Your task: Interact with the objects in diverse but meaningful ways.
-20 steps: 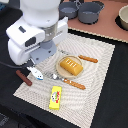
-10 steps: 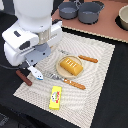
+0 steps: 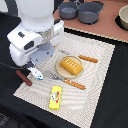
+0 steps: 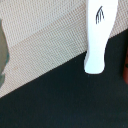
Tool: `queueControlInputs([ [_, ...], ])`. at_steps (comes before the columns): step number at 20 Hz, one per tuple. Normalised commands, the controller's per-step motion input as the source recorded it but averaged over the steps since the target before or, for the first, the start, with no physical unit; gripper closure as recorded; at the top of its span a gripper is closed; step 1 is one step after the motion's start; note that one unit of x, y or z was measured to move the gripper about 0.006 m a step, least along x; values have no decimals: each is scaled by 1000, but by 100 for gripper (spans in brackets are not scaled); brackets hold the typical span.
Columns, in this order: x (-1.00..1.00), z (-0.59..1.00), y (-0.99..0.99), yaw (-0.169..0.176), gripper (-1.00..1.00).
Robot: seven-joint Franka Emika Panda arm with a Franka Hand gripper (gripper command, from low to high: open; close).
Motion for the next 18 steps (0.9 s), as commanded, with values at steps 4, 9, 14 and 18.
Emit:
queueControlInputs([
  [4,-565,-422,-211,0,-100],
  [9,-624,-395,-71,0,-100],
  [14,-697,-370,-20,0,-100],
  [18,-638,-234,208,0,-100],
])
